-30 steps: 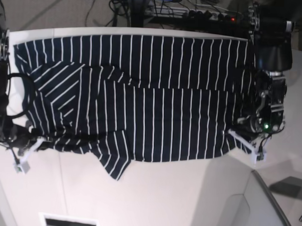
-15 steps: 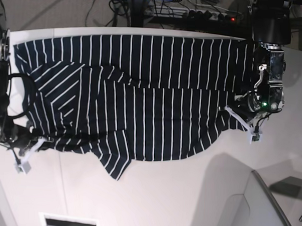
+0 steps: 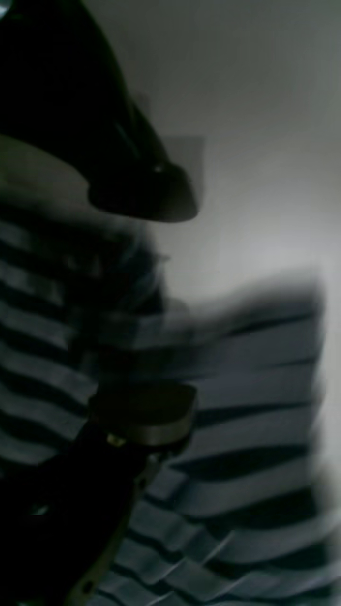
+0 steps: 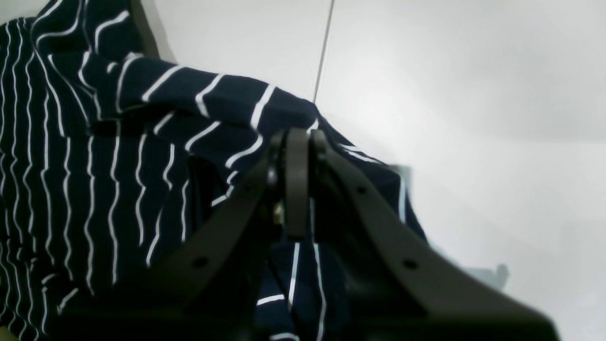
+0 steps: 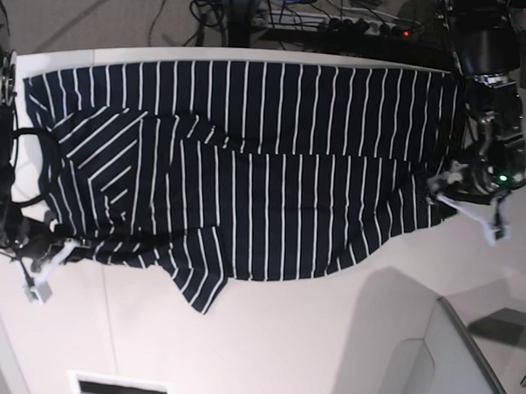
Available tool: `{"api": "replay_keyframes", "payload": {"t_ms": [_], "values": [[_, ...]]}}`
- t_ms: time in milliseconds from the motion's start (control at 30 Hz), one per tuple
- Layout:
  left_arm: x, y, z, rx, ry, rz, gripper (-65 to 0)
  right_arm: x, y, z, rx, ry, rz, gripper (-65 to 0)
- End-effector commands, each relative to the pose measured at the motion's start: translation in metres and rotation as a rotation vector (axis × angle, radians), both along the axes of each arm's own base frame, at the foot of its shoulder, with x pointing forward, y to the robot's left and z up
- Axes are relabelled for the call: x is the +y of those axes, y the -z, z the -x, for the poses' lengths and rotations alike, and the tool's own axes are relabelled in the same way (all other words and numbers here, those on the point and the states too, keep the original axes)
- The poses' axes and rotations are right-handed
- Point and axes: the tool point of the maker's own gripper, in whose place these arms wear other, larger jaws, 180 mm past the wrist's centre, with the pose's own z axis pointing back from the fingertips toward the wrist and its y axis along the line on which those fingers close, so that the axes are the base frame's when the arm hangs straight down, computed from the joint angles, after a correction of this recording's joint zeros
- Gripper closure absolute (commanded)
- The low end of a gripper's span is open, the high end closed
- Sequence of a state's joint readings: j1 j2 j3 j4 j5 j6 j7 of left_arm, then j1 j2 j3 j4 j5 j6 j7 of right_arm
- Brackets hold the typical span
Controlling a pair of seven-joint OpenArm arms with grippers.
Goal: Layout the t-shirt on the table in an organized manner, then fold the t-shirt properly
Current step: 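Lift the hem-side corners and fold them toward the collar edge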
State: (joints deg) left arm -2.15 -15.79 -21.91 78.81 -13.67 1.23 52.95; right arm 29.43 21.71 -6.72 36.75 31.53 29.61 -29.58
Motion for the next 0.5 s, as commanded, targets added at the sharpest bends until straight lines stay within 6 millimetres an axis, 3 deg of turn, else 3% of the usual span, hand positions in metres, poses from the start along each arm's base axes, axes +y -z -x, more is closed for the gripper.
{"api": "replay_keyframes", "payload": {"t_ms": [0, 133, 467], "values": [[0.006, -0.02, -0.02, -0.074, 0.001, -0.01, -50.2, -0.006, -0.022, -0.018, -0.065, 0.008, -0.003, 0.0], [0.02, -0.014, -0.03, -0.053, -0.037, 0.01, -50.2, -0.005, -0.021, -0.018, -0.065, 0.007, -0.005, 0.0], [0.018, 0.034, -0.049, -0.049, -0.022, 0.098, -50.2, -0.006, -0.022, -0.018, -0.065, 0.008, -0.003, 0.0]]}}
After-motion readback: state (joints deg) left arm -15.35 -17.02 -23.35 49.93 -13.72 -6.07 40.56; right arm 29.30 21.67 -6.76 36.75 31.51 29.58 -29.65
